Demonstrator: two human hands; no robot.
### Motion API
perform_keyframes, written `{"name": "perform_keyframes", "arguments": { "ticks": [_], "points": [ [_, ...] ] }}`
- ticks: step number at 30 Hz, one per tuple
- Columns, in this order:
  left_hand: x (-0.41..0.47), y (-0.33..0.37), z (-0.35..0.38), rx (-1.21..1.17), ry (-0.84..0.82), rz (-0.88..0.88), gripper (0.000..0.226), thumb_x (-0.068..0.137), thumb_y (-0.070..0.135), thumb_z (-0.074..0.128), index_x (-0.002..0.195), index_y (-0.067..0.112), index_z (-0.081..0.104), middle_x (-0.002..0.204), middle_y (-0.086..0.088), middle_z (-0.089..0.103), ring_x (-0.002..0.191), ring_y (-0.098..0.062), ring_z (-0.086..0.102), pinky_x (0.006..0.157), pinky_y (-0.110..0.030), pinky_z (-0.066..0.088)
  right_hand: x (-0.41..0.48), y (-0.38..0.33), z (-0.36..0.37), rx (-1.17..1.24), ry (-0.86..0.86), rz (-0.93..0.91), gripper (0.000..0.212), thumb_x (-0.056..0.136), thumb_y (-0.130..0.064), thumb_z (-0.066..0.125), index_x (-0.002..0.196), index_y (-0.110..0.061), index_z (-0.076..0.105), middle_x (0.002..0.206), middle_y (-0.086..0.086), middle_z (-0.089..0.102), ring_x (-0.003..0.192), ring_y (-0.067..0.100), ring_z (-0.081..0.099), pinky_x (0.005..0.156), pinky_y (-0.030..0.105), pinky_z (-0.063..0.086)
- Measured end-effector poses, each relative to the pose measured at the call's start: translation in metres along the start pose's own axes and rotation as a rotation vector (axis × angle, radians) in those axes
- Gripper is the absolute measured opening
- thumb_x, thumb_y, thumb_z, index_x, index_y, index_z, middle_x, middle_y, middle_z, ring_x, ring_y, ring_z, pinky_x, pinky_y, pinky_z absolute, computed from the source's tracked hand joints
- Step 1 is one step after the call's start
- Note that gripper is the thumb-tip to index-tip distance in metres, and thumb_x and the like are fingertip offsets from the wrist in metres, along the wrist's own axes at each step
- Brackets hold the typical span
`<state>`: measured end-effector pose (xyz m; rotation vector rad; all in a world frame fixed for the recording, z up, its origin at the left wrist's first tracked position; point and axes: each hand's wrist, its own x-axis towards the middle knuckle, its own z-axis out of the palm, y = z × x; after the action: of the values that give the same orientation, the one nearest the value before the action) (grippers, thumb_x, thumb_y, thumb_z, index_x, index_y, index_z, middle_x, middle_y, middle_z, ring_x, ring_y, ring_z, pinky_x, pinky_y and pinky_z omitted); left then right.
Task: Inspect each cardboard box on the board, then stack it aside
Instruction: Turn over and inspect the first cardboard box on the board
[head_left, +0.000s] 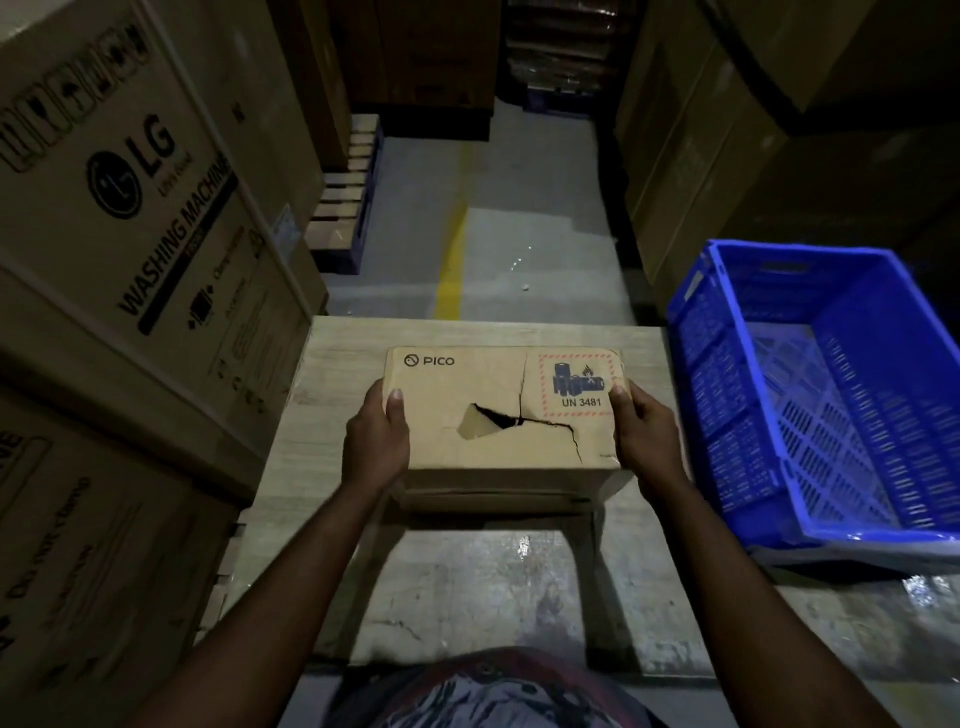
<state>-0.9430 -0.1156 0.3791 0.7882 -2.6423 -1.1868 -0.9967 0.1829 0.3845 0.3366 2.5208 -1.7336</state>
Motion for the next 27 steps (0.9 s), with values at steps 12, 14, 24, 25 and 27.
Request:
{"name": "perform_keyframes", "arguments": {
  "ticks": [12,14,24,25,27],
  "points": [
    [-0.005,-0.019,-0.004,-0.861,-0.153,-0.318,0.048,0.107,0.036,0.032,0.144,0.011,0.049,0.136,-0.009,0.057,0.13,-0.03,0.051,0.097,-0.038,0.047,-0.019,0.024,-0.009,0.693,-0.037,0.264,0.046,0.099,-0.044,0.047,0.126,-0.011,0.065,0.12,0.015,0.071,0.116,0.034,0.066,0.101,0.051,0.049],
    [-0.026,-0.037,-0.002,-0.885,-0.226,-0.407,0.052,0.108,0.039,0.025,0.143,0.008,0.048,0.135,-0.012,0.057,0.128,-0.03,0.052,0.1,-0.039,0.046,-0.043,0.042,-0.007,0.662,-0.042,0.296,0.041,0.106,-0.037,0.037,0.122,-0.013,0.066,0.117,0.011,0.073,0.117,0.031,0.065,0.101,0.046,0.048],
    [-0.06,-0.066,0.014,-0.664,-0.275,-0.37,0.045,0.106,0.049,0.025,0.108,0.031,0.066,0.116,-0.003,0.069,0.105,-0.015,0.065,0.094,-0.034,0.05,-0.073,0.061,-0.004,0.44,-0.103,0.25,0.035,0.108,-0.046,0.035,0.119,-0.037,0.066,0.122,-0.017,0.07,0.122,0.005,0.059,0.107,0.035,0.042],
    [-0.057,-0.067,0.014,-0.651,-0.256,-0.338,0.045,0.106,0.05,0.028,0.113,0.03,0.067,0.116,0.0,0.07,0.109,-0.014,0.064,0.094,-0.034,0.05,-0.072,0.057,-0.006,0.421,-0.101,0.233,0.034,0.107,-0.045,0.037,0.122,-0.036,0.066,0.122,-0.015,0.07,0.118,0.005,0.062,0.103,0.034,0.045],
    [-0.056,-0.063,0.013,-0.624,-0.2,-0.269,0.04,0.105,0.047,0.037,0.127,0.025,0.063,0.121,0.004,0.067,0.114,-0.014,0.062,0.099,-0.037,0.048,-0.069,0.052,-0.009,0.357,-0.097,0.189,0.034,0.105,-0.04,0.047,0.134,-0.031,0.062,0.127,-0.009,0.069,0.117,0.01,0.063,0.096,0.033,0.049]
  ]
}}
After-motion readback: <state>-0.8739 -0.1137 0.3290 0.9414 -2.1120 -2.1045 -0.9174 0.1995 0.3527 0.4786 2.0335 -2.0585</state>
